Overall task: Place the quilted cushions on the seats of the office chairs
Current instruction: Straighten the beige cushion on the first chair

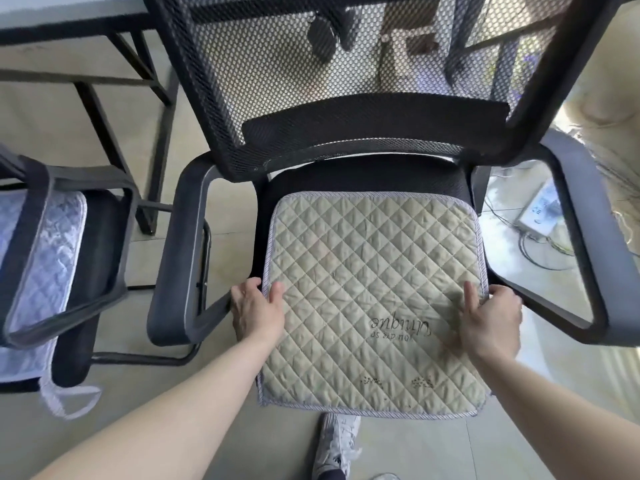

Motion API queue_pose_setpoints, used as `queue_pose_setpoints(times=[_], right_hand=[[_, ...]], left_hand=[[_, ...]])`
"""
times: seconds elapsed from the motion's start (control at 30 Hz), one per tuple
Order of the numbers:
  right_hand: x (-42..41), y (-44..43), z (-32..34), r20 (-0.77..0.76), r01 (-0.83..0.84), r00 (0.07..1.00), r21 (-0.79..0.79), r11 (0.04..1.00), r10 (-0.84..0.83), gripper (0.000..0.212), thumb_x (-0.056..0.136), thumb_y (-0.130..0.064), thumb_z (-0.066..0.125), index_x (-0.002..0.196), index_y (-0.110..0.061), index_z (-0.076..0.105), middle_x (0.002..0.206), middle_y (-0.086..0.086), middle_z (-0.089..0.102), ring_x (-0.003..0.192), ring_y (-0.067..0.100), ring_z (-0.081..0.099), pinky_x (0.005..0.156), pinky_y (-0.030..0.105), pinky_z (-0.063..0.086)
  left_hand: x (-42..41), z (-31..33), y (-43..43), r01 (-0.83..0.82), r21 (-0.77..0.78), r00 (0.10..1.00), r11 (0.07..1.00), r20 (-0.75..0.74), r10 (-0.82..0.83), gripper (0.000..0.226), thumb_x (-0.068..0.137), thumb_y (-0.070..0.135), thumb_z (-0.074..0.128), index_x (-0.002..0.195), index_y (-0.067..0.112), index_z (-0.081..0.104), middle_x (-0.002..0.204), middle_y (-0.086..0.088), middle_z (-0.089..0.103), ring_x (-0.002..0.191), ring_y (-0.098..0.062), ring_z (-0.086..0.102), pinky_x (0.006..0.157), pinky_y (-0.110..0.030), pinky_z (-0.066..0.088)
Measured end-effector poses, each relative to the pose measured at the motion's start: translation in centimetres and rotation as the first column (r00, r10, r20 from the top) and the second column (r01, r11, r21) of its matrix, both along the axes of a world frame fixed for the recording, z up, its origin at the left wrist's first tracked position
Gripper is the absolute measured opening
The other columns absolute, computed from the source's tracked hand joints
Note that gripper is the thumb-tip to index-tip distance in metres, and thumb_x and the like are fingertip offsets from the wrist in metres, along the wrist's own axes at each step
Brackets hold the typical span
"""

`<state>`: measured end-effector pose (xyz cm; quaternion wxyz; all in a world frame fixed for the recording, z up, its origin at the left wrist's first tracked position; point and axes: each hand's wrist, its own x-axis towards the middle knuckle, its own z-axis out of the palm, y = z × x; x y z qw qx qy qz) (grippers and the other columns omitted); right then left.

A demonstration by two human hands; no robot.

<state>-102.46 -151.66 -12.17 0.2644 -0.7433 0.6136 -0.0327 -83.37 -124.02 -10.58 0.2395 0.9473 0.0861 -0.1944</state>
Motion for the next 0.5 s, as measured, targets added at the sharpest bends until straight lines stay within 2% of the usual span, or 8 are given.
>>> queue_pose_setpoints(times=[0.1,0.17,0.27,0.37,0.43,0.5], right_hand=[[0.4,-0.3,-0.3,0.000,0.019,1.000,0.030,0.999,-0.019,0.048,0.094,-0.065,0.036,0.092,-0.018,0.041,0.086,0.007,0.054,0.081,0.031,0.052,0.068,0.040,0.040],[0.7,-0.2,-0.2,-0.031,0.000,1.000,0.013,1.000,0.001,0.048,0.094,-0.068,0.030,0.087,-0.021,0.037,0.074,0.003,0.051,0.072,0.029,0.050,0.062,0.038,0.036],[1.0,-0.2,-0.2,-0.055,-0.020,0.998,-0.023,1.000,0.018,0.048,0.095,-0.067,0.028,0.083,-0.022,0.035,0.067,0.001,0.047,0.064,0.028,0.046,0.055,0.036,0.031],[1.7,-0.4,-0.1,-0.036,-0.031,0.999,-0.062,0.998,0.028,0.047,0.095,-0.067,0.027,0.080,-0.023,0.033,0.061,-0.001,0.048,0.052,0.020,0.041,0.048,0.031,0.025],[1.9,-0.5,-0.2,-0.030,-0.034,0.999,-0.069,0.997,0.032,0.047,0.095,-0.066,0.026,0.080,-0.022,0.034,0.059,-0.001,0.049,0.051,0.017,0.042,0.047,0.030,0.025],[2.6,-0.9,-0.3,-0.029,-0.036,0.999,-0.064,0.997,0.034,0.047,0.097,-0.065,0.027,0.081,-0.021,0.035,0.059,-0.002,0.048,0.052,0.021,0.043,0.050,0.033,0.028]], left_hand=[[0.4,-0.3,-0.2,0.029,-0.022,0.998,0.999,0.049,-0.028,0.041,0.096,0.043,0.051,0.123,0.012,0.051,0.129,-0.011,0.048,0.114,-0.033,0.052,0.087,-0.040,0.043],[0.7,-0.5,-0.3,0.005,-0.024,1.000,1.000,0.023,-0.004,0.040,0.097,0.044,0.048,0.122,0.013,0.049,0.126,-0.010,0.057,0.111,-0.031,0.055,0.079,-0.035,0.041],[1.2,-1.0,-0.7,-0.027,-0.028,1.000,0.999,0.000,0.027,0.036,0.099,0.046,0.041,0.114,0.014,0.049,0.116,-0.008,0.063,0.102,-0.031,0.057,0.073,-0.034,0.040],[1.7,-1.1,-0.9,-0.062,-0.085,0.997,0.994,0.040,0.066,0.030,0.100,0.043,0.038,0.102,0.015,0.049,0.107,-0.009,0.066,0.091,-0.031,0.058,0.072,-0.037,0.045],[2.0,-1.1,-0.8,-0.072,-0.088,0.995,0.994,0.066,0.078,0.028,0.101,0.042,0.039,0.095,0.016,0.047,0.101,-0.010,0.066,0.086,-0.031,0.057,0.068,-0.036,0.043],[2.4,-1.1,-1.1,-0.081,-0.107,0.992,0.991,0.092,0.091,0.028,0.101,0.040,0.039,0.089,0.015,0.044,0.096,-0.012,0.065,0.080,-0.030,0.055,0.066,-0.035,0.039]])
